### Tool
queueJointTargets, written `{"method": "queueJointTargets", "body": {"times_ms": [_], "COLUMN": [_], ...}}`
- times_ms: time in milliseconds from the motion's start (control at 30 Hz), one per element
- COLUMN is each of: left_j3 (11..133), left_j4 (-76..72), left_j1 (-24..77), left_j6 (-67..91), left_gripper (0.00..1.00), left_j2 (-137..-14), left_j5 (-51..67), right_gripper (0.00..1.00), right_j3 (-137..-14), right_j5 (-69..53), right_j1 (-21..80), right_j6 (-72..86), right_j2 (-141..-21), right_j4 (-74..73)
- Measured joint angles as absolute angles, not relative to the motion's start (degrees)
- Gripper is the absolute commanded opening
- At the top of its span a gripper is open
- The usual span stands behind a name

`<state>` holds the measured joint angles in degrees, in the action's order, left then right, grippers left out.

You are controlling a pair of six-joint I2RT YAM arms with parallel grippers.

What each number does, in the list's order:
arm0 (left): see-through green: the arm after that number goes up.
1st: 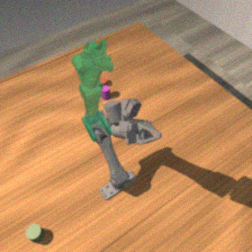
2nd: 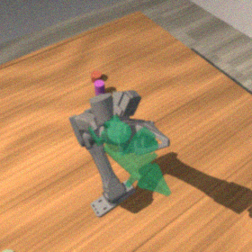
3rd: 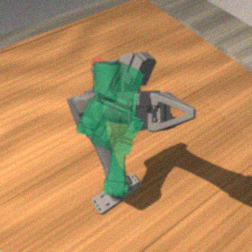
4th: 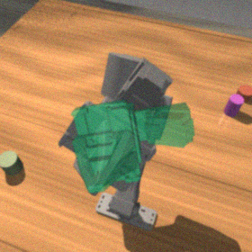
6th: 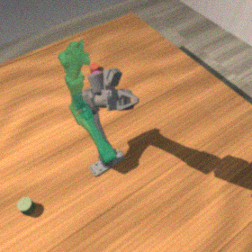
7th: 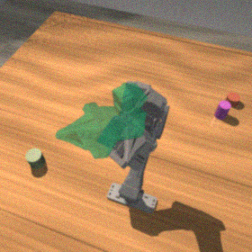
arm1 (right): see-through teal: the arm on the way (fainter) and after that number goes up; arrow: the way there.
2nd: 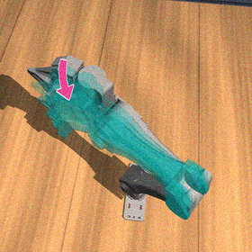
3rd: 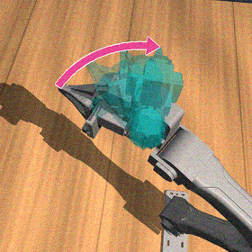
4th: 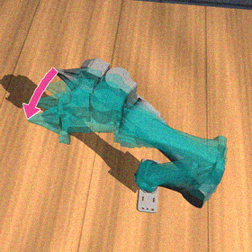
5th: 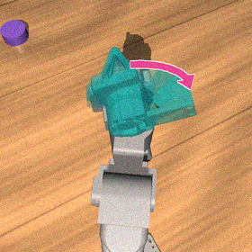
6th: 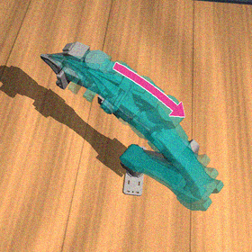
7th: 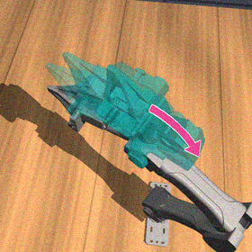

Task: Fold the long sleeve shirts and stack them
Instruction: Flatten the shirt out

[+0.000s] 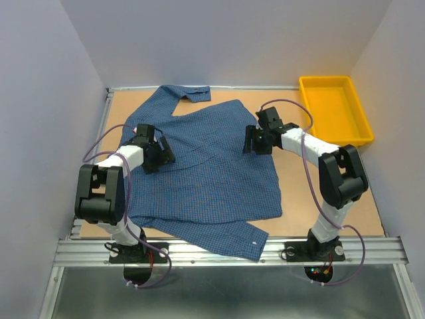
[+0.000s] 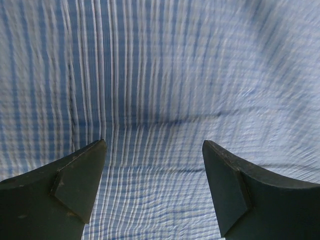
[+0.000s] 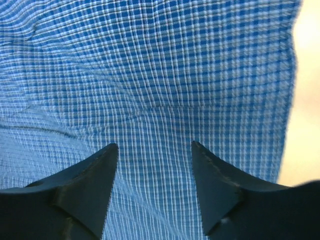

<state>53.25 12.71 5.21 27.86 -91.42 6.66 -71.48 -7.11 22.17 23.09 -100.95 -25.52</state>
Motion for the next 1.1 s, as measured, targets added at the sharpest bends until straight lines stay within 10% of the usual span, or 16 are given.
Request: {"method": "queueJointTargets", "body": {"times_ms": [633, 1100], "left_j3": [61.78, 83.4], "left_j4": [13.3, 17.85], "left_j1": [6.2, 10.04], "left_j6": [24.62, 21.23], "left_gripper": [0.87, 0.93], "left_j2": [-100.79, -113.12], "left_j5": [4.51, 4.64], "right_gripper": [0.6, 0.79], "right_j3": [-78.0, -81.71], "right_j5": [6.57, 7.73], "right_j1": [16.69, 9.72], "right_j6": [26.0, 24.27], "right_j2": [-114.69, -114.32], "right_j4": [-16.29, -19.97]}}
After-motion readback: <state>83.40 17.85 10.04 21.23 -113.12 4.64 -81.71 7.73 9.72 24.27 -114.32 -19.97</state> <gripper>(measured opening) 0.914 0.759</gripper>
